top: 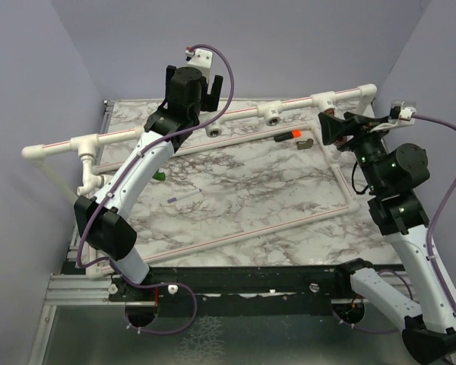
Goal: Install the water faucets
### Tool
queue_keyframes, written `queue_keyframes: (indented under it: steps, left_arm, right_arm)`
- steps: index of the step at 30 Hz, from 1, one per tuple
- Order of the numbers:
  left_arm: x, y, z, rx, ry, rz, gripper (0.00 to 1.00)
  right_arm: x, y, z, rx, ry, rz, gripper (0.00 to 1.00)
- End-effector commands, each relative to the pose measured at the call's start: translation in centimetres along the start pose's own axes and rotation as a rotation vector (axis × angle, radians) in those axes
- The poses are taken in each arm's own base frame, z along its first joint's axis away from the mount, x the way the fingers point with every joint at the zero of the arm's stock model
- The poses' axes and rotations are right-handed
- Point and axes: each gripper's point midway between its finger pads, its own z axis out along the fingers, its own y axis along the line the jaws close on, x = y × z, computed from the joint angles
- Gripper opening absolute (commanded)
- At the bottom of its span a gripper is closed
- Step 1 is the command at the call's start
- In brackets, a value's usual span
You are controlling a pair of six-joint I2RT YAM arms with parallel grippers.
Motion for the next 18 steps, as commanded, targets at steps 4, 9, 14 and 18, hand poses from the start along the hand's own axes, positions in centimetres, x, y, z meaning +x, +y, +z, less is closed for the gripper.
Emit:
queue_keyframes:
  steps: [4,9,14,18]
  left_arm:
    - [3.7,-1.2,0.7,0.027,0.11,0.055,0.98]
    - [3.7,-1.2,0.7,0.028,0.11,0.053,0.98]
    - [3.7,-1.3,0.8,0.03,0.114,0.055,0.98]
    - [3.7,-1.4,0.8,0.031,0.113,0.054,0.98]
  right_arm:
    - [-1.5,0.2,-1.3,-0.047,0.07,-0.317,0.83]
    - [-0.4,-0.4,-1.8,-0.064,0.16,-0.462,0.84]
    - [1.3,-1.3,-2.1,-0.062,0.228,-0.527,0.84]
    - [2.4,-2.2,-1.9,-0.047,0.285,-0.574,0.83]
